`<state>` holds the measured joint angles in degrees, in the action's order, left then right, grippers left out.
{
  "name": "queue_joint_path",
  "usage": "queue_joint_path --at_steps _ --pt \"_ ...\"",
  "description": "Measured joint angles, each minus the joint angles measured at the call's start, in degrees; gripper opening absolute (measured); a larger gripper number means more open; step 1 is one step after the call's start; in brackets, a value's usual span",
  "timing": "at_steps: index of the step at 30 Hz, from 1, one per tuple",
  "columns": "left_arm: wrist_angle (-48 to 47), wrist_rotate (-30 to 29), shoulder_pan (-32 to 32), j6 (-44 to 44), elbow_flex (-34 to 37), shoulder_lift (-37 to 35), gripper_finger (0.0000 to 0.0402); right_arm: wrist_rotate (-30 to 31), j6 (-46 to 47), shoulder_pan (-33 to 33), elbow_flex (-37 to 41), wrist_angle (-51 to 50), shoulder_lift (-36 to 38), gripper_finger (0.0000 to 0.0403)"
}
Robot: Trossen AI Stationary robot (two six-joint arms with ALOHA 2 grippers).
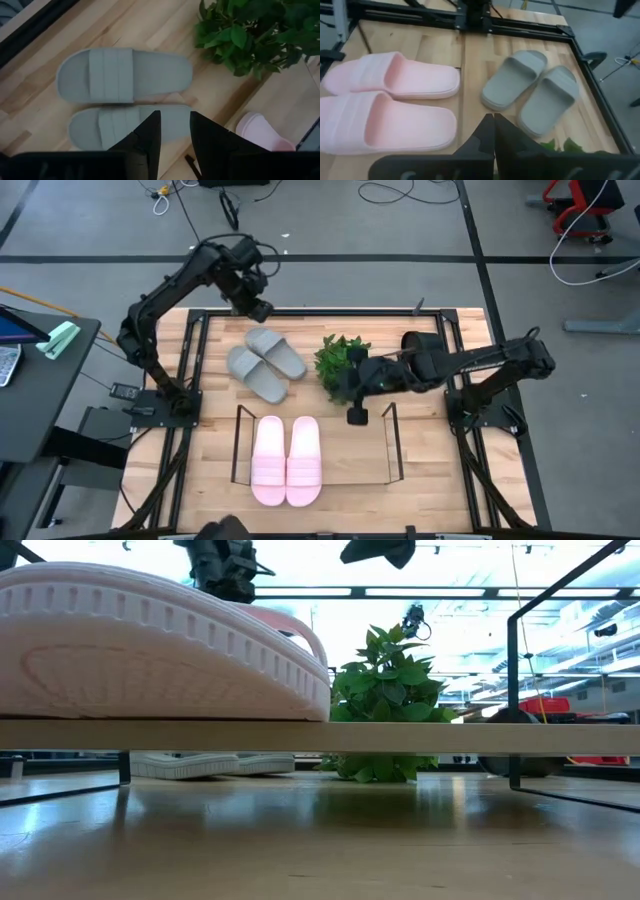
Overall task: Pick and place slides into the shelf
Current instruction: Put the left gray slipper on the shelf
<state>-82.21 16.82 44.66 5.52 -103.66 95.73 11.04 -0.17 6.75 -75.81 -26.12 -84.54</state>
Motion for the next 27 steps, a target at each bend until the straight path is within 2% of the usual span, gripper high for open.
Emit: queue_joint_path --at_steps 8,18,27 --pt "-0.6 3.2 3.6 -2.3 0.0 4.3 0.0107 -3.6 -1.3 -5.0 0.0 0.1 0.3 0.0" --pt "-4.1 3.3 4.5 -1.4 0.0 9.6 0.0107 -7.6 -5.9 -6.6 0.0 -0.1 0.3 0.0" --pt "-6.4 -3.7 4.3 1.6 0.3 12.2 0.0107 -10.4 -10.9 -7.5 0.0 -2.3 0.3 0.0"
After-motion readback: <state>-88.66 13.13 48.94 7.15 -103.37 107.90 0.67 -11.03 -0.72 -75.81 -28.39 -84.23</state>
